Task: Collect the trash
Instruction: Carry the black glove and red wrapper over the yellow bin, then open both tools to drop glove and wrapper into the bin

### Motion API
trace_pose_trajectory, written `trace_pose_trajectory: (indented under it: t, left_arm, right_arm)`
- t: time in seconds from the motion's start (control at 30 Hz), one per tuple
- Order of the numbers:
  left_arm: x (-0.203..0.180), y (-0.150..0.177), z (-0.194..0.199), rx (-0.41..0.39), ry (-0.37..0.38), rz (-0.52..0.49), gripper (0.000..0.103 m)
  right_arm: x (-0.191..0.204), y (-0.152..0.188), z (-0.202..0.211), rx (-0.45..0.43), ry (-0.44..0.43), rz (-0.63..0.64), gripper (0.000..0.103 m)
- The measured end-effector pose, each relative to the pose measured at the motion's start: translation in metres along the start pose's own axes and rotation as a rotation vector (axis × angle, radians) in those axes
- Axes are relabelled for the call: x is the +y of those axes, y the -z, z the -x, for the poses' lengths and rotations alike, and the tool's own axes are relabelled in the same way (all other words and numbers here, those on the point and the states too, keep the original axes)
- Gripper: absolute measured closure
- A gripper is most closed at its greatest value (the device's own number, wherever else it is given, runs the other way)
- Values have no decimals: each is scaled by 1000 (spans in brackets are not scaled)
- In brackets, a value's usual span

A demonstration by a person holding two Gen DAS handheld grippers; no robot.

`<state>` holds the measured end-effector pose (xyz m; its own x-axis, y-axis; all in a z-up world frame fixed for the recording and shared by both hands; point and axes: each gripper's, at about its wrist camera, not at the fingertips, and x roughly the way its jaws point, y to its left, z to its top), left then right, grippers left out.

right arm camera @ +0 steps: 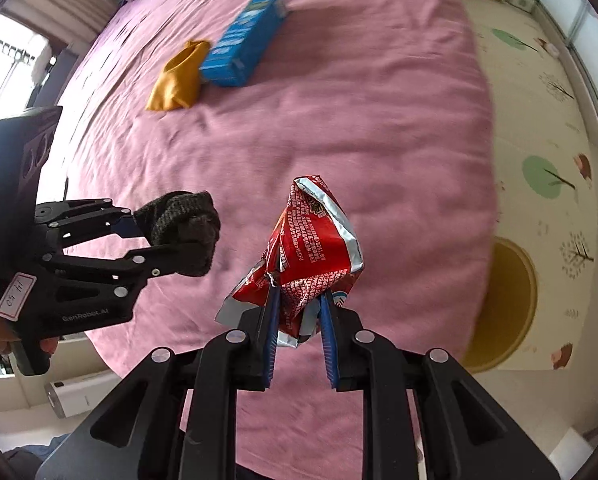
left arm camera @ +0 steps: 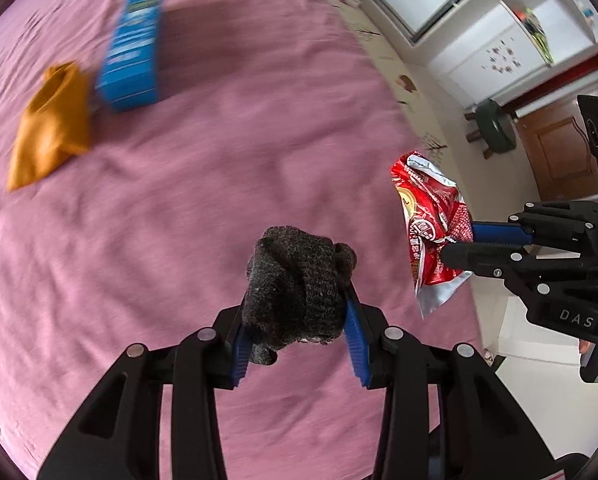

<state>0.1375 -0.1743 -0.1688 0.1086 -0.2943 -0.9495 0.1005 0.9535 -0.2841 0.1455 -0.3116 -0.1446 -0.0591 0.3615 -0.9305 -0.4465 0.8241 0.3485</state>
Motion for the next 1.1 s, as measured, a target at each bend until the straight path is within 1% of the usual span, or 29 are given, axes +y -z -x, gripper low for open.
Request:
trace_pose_trajectory:
  t: [0.17,0.27,0.37,0.63,0.83,1.0,1.07,1.1]
  left_arm:
    - [-48,-12,-12,18,22,-56,63]
    - [-73,-18,-21,32,38,-93,63]
    - [-107,-28,-34,46,55,-129,63]
    - [-188,-54,-64,90,96,-261,63]
    - [-229,-64,-81,118,133,-340,63]
    - [-253,-70,-94,150,162,-389,62]
    - [-262,-73,-96,150,179,-406,59]
    - [-268,-74,-96,152,190,-418,56]
  right_arm:
    - [-45,21,24,-31,11,-62,84]
    - [-72,34,36,-50,17,-115,84]
    - [-102,49,49,-70,23,-170,84]
    - [-171,87,71,-105,55,-312,84]
    - [-209,106,85,-141,77,-395,84]
    - [-235,118,96,-167,106,-450,84]
    - [-243,122,100,-178,119,-468,82]
    - [-247,124,102,-186,131,-480,75]
